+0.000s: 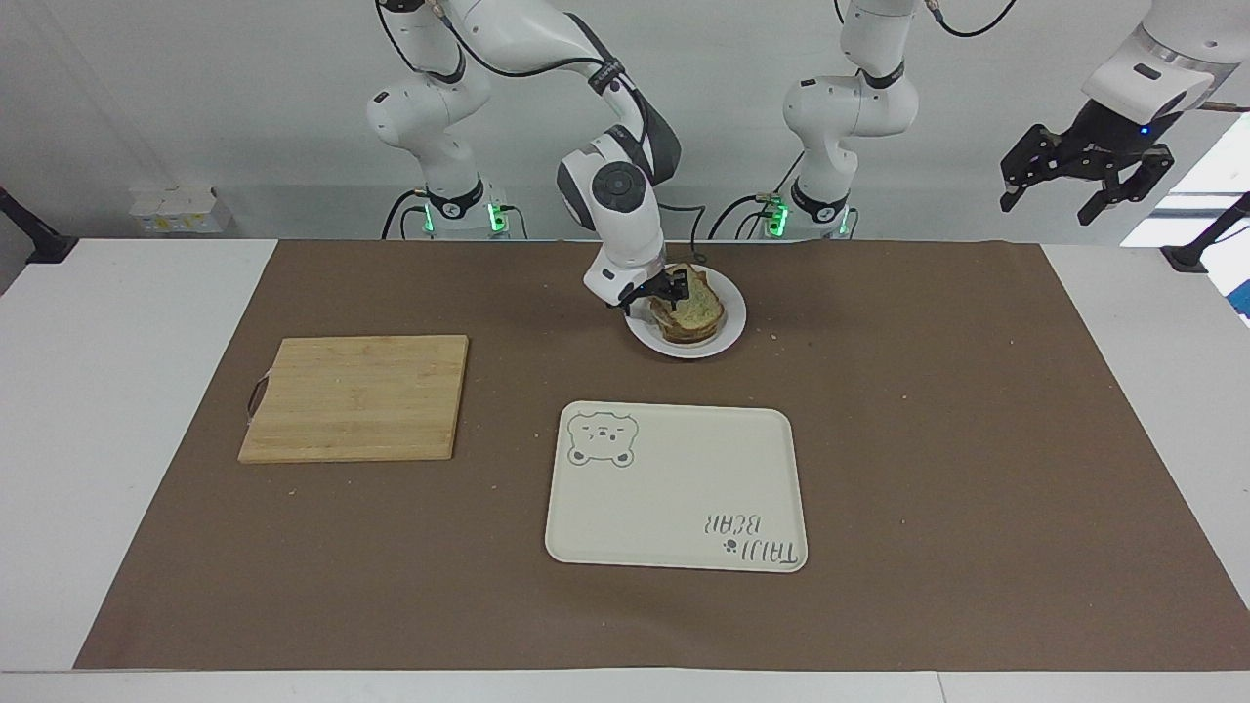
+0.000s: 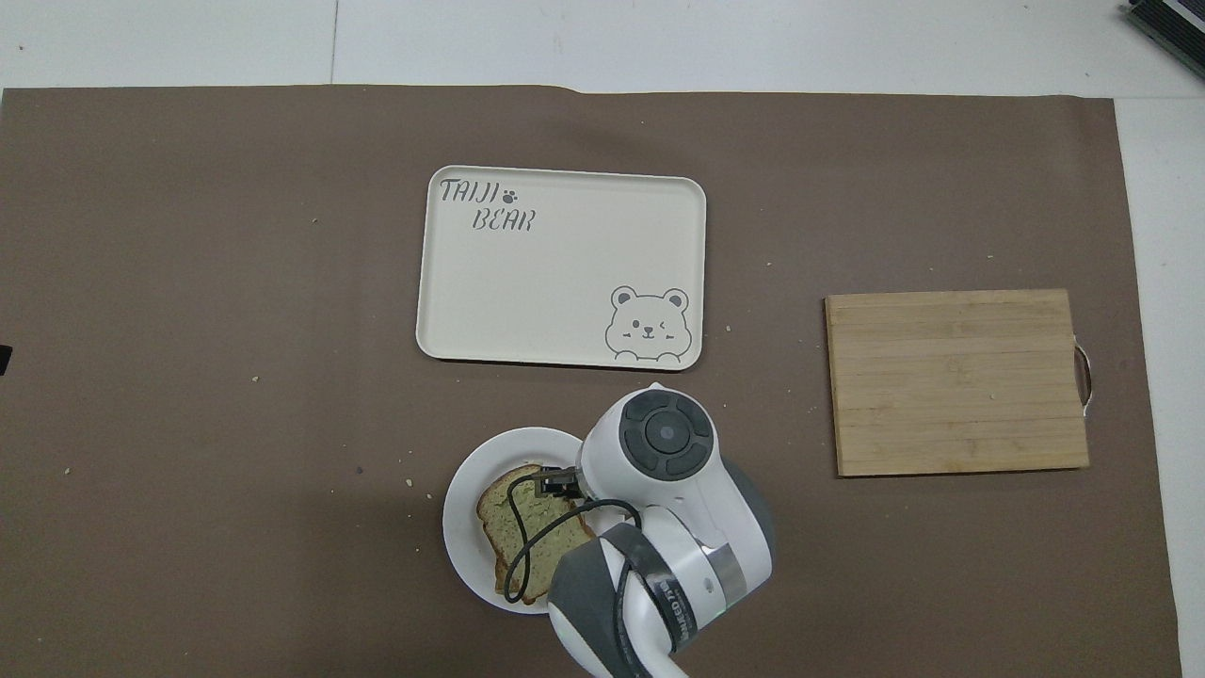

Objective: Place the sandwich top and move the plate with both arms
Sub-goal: 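Release the bread and raise the right gripper while the left gripper enters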

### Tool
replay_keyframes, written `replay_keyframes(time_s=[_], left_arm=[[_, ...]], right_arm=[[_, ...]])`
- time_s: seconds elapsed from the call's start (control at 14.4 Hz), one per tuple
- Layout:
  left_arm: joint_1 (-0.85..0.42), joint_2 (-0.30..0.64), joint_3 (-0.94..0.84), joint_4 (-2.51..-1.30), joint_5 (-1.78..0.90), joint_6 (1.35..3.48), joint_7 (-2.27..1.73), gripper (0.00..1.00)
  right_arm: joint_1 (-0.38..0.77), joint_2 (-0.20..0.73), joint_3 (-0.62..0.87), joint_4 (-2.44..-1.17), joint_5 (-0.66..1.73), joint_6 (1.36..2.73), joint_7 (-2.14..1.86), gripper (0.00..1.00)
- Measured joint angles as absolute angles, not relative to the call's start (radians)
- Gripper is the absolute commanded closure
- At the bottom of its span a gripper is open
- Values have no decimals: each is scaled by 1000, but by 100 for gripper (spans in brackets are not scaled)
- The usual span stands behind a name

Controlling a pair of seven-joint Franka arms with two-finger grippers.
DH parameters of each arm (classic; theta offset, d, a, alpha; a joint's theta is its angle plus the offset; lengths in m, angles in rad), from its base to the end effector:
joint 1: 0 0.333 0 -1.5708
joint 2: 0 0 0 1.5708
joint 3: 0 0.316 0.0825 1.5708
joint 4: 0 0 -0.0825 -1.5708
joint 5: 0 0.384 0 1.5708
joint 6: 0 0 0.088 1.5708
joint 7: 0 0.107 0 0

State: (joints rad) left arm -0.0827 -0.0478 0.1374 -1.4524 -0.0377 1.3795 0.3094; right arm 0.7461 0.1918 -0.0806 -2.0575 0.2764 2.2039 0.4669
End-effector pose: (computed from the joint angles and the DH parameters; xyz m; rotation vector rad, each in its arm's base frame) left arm 0.5172 0.0260 0.6882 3.0675 -0.4036 -0.0266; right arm 0.4466 0.3636 0.3410 -2.9848 -0.0458 0.2183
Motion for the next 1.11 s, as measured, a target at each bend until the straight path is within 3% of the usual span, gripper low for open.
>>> replay_keyframes(time_s=[0.69, 1.11], left_arm=[[-83, -51, 131, -1453, -38, 1338, 308, 0], [-83, -105, 119, -1570, -171, 1353, 305, 0]], right_arm=[[428, 172, -90, -1922, 80, 2181, 322, 0], [306, 90, -92, -1858, 78, 1980, 317, 0]])
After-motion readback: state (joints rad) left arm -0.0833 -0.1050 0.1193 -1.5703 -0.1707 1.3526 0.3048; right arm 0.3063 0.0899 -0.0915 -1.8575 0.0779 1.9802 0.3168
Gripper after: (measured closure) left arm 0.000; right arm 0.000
